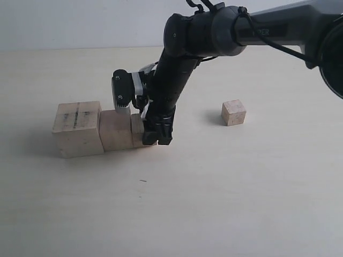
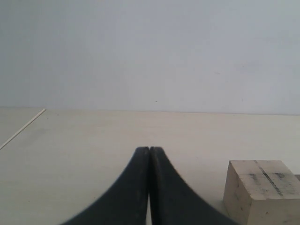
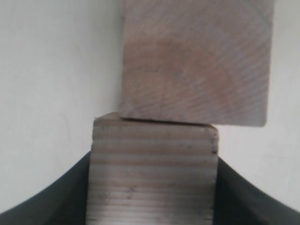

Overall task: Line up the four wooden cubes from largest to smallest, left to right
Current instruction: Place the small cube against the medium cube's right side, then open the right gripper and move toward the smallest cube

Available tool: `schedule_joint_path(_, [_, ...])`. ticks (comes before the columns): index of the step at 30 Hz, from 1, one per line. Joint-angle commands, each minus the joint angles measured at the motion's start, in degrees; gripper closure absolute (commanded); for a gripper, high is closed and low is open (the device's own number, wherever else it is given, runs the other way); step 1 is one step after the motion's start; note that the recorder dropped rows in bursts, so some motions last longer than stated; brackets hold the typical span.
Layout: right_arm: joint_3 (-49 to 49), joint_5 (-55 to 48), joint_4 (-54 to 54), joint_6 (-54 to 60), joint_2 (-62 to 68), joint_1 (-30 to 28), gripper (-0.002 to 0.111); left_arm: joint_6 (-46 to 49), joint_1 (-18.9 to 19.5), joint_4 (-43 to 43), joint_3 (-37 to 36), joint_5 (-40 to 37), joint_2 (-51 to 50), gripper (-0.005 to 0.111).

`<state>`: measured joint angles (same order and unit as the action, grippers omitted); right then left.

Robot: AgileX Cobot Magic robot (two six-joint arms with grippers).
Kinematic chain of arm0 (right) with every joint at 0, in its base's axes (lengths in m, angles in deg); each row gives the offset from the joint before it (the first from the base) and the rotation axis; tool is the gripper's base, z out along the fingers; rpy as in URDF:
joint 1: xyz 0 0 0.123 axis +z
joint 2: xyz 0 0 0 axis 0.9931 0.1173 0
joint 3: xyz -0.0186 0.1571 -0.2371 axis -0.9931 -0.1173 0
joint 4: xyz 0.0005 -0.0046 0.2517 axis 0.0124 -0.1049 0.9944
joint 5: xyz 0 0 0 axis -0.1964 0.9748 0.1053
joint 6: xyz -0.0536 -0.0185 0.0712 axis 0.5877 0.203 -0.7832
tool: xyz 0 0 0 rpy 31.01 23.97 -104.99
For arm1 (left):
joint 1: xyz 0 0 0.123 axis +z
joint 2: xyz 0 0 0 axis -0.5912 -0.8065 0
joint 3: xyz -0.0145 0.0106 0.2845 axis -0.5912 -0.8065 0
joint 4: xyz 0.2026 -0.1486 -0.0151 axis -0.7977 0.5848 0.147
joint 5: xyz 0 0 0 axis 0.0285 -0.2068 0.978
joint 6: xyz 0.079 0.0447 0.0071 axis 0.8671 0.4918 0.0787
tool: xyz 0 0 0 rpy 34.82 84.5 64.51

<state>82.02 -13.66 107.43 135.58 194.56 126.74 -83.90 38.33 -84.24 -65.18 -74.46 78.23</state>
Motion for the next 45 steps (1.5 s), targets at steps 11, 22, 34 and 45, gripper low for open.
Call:
schedule_joint_path(11, [0.1, 4.64, 0.01, 2.47, 1.45, -0.17, 0.108, -0.08, 0.11, 0.36, 0.02, 0.12, 0.38, 0.104])
schedule_joint_path(22, [0.1, 4.64, -0.21, 2.47, 1.45, -0.17, 0.078, -0.08, 0.11, 0.36, 0.02, 0.12, 0.38, 0.104])
schedule_joint_path(34, [0.19, 7.23, -0.21, 1.35, -0.57, -0.17, 0.027, -0.08, 0.11, 0.36, 0.02, 0.12, 0.38, 0.104])
schedule_joint_path(45, [0.19, -1.45, -18.62, -24.53, -22.45, -3.02, 0.026, -0.08, 0.11, 0.36, 0.02, 0.12, 0.38, 0.104])
